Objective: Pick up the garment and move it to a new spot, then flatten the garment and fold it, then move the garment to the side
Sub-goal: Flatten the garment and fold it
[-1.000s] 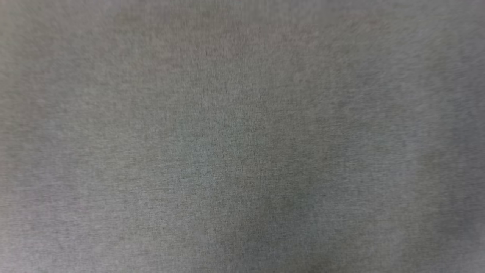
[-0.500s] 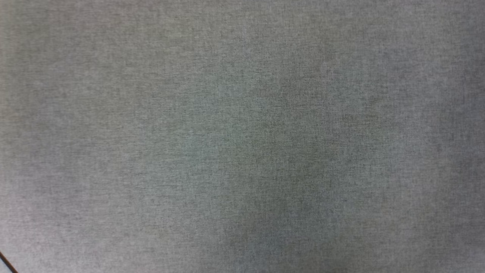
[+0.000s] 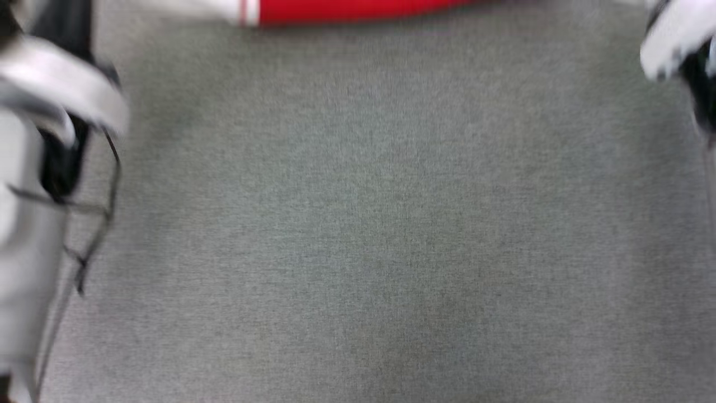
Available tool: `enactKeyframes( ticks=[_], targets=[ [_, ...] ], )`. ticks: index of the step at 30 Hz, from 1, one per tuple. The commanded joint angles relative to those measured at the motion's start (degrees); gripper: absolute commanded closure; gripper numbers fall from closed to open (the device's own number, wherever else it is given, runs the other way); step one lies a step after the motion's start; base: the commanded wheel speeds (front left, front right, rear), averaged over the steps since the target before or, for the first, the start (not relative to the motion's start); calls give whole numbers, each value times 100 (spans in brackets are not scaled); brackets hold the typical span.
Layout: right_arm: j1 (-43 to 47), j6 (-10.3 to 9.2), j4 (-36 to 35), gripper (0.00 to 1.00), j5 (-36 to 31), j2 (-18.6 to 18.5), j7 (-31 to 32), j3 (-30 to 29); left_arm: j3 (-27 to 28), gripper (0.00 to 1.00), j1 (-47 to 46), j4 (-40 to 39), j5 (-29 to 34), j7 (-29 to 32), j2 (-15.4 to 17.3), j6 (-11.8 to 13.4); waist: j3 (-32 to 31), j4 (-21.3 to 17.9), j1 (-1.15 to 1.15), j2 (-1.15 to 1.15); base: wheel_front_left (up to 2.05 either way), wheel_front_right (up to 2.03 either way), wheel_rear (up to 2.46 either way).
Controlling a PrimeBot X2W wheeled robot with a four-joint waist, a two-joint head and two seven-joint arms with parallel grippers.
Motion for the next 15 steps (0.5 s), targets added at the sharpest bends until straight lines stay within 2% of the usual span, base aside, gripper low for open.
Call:
enactKeyframes(
  ticks=[1,9,15],
  targets=[
    [281,-5,-70,100,132,-99,37,38,7,100,259,-42,-48,-34,19,36,-342,45,0,0,0,0,0],
    [2230,-6,-787,100,1150,-702,491,425,-147,100,2250,-541,-361,160,62,138,-1107,98,0,0,0,0,0],
    [3390,-8,-1298,100,1476,-1242,708,804,-317,100,3521,-1089,-547,564,258,232,-1517,79,0,0,0,0,0]
  ],
)
